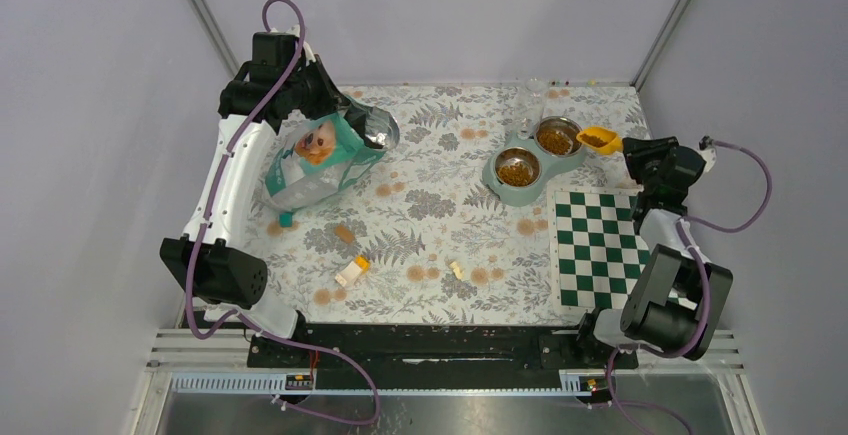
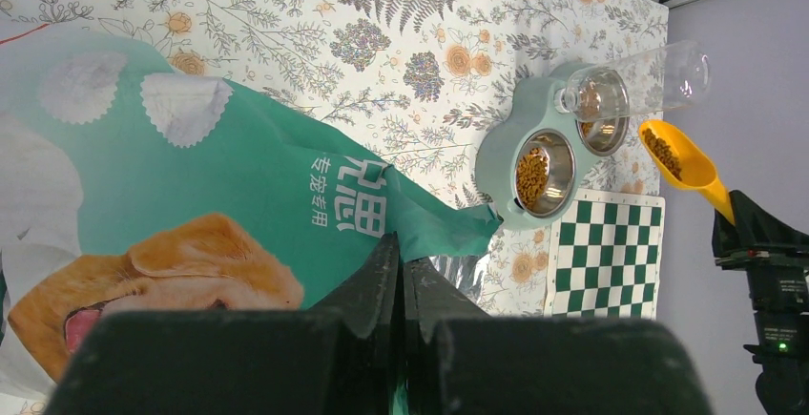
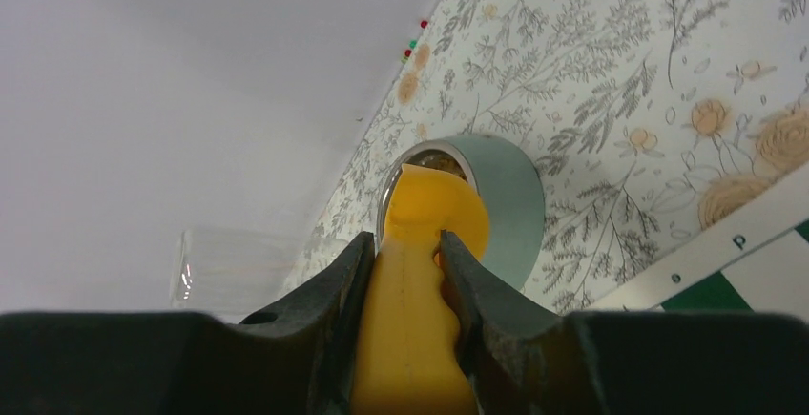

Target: Serve the pet food

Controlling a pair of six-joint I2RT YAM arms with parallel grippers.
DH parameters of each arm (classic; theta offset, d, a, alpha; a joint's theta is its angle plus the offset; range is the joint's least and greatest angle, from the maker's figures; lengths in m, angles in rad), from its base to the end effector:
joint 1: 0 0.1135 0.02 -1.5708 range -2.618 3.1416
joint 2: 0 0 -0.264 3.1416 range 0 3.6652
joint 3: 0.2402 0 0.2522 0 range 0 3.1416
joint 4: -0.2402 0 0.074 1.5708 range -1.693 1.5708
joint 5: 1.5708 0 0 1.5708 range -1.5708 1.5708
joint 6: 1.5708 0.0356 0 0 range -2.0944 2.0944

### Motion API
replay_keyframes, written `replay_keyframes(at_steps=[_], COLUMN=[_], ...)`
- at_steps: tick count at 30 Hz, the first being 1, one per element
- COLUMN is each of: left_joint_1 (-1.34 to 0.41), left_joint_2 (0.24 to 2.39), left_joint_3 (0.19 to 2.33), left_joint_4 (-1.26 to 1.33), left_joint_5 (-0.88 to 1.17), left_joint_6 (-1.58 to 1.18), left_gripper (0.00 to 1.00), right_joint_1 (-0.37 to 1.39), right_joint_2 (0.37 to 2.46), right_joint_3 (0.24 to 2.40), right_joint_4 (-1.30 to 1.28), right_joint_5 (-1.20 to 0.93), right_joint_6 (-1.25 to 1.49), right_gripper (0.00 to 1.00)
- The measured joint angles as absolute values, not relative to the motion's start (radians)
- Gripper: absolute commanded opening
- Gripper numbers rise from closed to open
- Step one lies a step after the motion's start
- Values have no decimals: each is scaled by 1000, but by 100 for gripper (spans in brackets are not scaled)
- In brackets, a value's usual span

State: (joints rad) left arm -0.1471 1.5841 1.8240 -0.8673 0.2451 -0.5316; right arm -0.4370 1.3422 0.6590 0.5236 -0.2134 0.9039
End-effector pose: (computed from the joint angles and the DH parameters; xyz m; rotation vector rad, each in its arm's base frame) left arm 0.3302 -0.0577 0.4302 -0.2909 2.2337 -0.6428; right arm 0.2709 -0.1182 0.2452 0.9614 1.4692 0.5268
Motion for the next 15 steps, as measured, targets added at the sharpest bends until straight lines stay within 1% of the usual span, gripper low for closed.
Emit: replay_keyframes(at_steps=[6, 15], left_joint_1=[-147, -145], left_joint_2=[1584, 1584], left_joint_3=[1824, 1824], left_joint_4=[-867, -867], left_joint_5=[242, 242], left_joint_6=[-532, -532], left_gripper=[0, 0], right_joint_1=[-391, -284], right_joint_2=[1377, 1378], right_joint_3=[783, 904], right_joint_4=[439, 292], right_joint_5=[-171, -69], right_joint_6=[791, 607], right_gripper=[0, 0])
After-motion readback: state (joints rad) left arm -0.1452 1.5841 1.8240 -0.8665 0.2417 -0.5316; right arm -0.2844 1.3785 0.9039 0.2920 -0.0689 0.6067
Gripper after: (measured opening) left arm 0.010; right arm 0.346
